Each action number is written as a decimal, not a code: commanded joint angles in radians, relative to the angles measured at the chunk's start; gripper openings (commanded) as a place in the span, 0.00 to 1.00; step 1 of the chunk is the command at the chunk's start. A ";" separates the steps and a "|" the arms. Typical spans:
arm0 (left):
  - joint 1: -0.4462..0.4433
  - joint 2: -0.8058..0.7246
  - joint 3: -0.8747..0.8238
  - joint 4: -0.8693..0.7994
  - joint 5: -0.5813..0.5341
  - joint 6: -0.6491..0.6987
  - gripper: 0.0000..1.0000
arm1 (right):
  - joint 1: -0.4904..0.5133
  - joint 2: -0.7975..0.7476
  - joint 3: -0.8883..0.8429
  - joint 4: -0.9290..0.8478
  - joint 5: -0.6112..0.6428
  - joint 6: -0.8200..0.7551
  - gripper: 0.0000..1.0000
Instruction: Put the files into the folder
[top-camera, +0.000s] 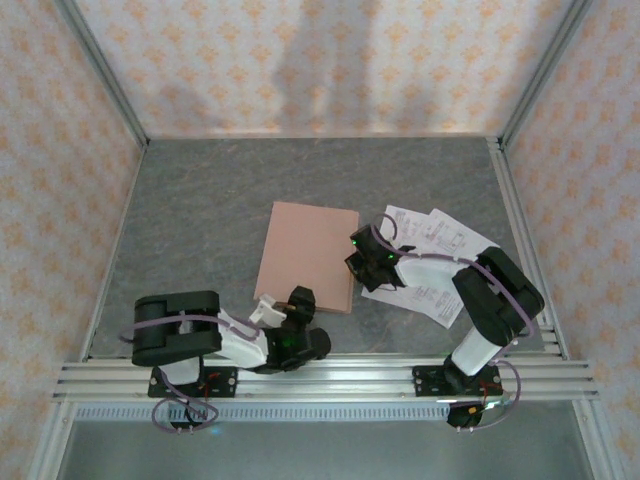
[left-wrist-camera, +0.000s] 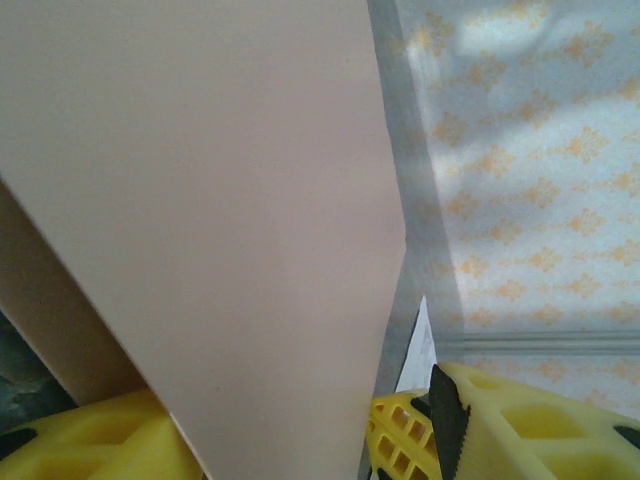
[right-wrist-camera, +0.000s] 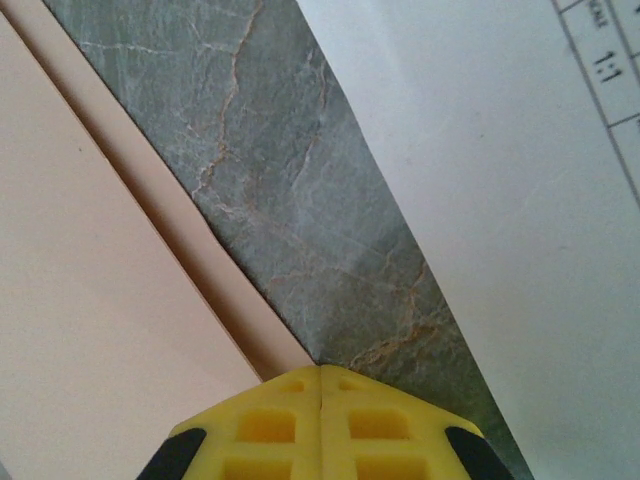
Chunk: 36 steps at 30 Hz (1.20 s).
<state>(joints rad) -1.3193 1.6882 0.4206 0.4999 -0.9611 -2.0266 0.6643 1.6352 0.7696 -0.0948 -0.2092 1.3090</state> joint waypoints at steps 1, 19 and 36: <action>0.008 0.073 0.014 0.038 0.183 -0.598 0.60 | -0.001 0.056 -0.058 -0.118 -0.019 0.015 0.00; 0.008 0.110 0.026 0.077 0.209 -0.581 0.23 | -0.007 0.028 -0.061 -0.097 -0.035 0.010 0.01; 0.006 0.056 0.012 0.022 0.229 -0.572 0.00 | -0.012 -0.081 -0.009 -0.175 -0.023 -0.052 0.23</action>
<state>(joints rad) -1.3064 1.7569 0.4423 0.5900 -0.7975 -2.0266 0.6437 1.5822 0.7567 -0.1749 -0.2161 1.2819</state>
